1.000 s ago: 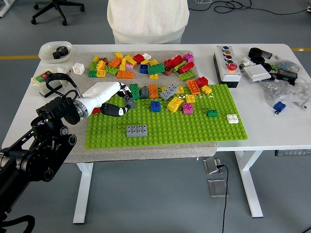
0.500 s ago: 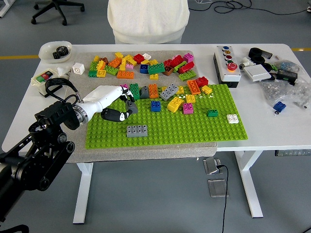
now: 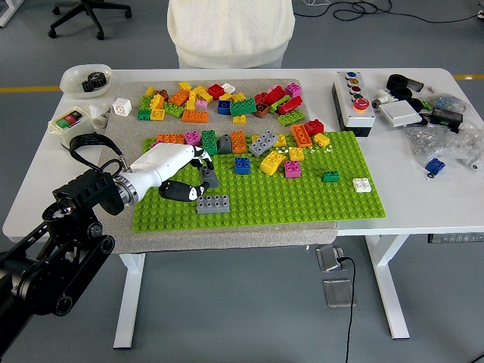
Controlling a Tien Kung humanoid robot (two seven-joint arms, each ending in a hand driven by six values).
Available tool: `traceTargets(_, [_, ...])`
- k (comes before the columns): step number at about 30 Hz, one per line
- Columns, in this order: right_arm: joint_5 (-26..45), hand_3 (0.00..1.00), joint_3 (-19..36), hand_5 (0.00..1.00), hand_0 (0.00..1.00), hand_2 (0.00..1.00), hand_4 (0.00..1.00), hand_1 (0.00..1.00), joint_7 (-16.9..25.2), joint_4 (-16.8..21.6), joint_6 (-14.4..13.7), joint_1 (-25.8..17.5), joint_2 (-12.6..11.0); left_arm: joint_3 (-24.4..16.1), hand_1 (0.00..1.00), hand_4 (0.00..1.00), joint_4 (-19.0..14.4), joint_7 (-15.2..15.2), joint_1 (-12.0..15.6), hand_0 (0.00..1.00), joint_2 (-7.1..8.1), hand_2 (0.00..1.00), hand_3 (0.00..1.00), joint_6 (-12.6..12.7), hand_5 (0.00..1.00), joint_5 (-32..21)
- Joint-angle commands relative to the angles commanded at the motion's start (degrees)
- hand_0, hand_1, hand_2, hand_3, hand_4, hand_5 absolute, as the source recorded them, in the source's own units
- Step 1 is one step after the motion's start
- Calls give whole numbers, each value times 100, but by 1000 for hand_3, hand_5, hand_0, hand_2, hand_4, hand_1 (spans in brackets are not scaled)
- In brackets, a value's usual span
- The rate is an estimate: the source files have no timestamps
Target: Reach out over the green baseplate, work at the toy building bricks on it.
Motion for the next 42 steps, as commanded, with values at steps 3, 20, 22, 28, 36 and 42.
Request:
traceTargets(3, [4, 527, 0, 517, 733, 620, 726, 610, 0, 0, 0, -1, 1, 9, 644, 426, -74, 4, 58, 683, -10, 546, 553, 3, 185, 0])
traceTargets(20, [30, 526, -39, 518, 731, 620, 725, 610, -8, 0, 0, 5, 36, 264, 644, 433, -18, -19, 106, 683, -124, 546, 552, 103, 211, 0])
traceTargets(22, [36, 526, -44, 518, 731, 620, 725, 610, -8, 0, -1, 4, 41, 277, 644, 433, -2, -21, 101, 683, -138, 546, 552, 113, 211, 0])
traceTargets(28, [36, 526, -58, 519, 731, 620, 725, 610, -10, 0, 3, 6, 52, 253, 644, 437, 50, -28, 66, 685, -160, 546, 553, 126, 215, 0])
traceTargets(36, [21, 526, -70, 519, 731, 620, 725, 610, -12, 0, 9, -8, 65, 252, 644, 441, 117, -39, 29, 686, -186, 546, 551, 148, 222, 0])
traceTargets(42, [12, 525, -79, 523, 731, 620, 724, 610, -14, 0, 12, -17, 73, 282, 644, 443, 155, -41, 39, 687, -216, 546, 550, 153, 227, 0])
